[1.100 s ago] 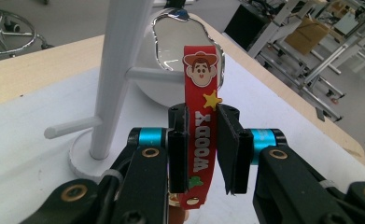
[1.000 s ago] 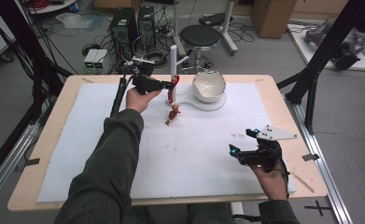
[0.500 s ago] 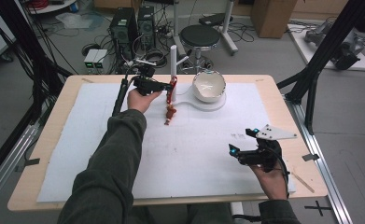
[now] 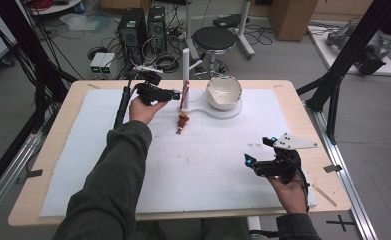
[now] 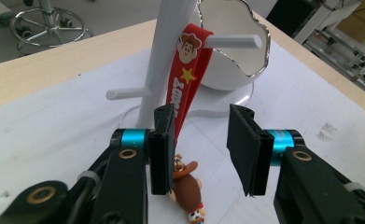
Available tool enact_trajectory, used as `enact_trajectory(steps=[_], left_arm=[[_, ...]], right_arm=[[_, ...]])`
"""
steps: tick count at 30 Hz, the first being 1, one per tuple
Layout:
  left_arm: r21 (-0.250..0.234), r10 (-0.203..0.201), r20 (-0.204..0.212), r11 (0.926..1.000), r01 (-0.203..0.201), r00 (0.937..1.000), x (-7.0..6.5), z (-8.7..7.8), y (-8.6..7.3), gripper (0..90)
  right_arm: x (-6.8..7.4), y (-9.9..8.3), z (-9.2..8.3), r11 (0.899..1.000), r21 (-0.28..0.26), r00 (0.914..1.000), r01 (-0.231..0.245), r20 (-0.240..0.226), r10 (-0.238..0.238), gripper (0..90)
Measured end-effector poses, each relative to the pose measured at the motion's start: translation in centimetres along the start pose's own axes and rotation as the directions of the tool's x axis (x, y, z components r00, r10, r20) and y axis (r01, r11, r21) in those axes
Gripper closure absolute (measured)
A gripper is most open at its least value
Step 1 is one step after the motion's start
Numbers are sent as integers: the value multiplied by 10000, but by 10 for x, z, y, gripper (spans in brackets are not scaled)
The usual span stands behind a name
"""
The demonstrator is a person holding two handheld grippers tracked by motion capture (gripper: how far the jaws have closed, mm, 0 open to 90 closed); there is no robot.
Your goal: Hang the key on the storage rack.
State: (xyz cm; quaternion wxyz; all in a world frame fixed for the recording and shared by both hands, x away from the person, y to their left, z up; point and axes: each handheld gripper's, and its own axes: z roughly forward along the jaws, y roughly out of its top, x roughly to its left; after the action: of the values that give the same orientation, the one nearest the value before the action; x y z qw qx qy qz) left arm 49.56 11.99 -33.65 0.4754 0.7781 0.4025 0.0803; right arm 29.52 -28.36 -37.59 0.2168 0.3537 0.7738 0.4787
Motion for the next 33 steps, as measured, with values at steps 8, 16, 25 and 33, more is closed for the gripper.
enact_trajectory(steps=[8, 16, 25, 33], left_arm=[[60, 534, -265, 9986, -533, 9982, -9, -18, -7, 534], [33, 817, -434, 9967, -817, 9957, -16, -35, -14, 494], [38, 1208, -501, 9927, -1208, 9914, -27, -50, -21, 447], [138, 1364, -600, 9906, -1358, 9888, -27, -64, -29, 429]], right_arm=[[-1, 1, 2, 10000, -3, 10000, -28, -7, 28, 101], [-4, 1, 5, 9999, 63, 10000, -80, 5, 80, 101], [-8, 2, 7, 9998, 143, 9998, -166, 96, 165, 101], [-8, 2, 6, 9996, 160, 9997, -213, 159, 210, 101]])
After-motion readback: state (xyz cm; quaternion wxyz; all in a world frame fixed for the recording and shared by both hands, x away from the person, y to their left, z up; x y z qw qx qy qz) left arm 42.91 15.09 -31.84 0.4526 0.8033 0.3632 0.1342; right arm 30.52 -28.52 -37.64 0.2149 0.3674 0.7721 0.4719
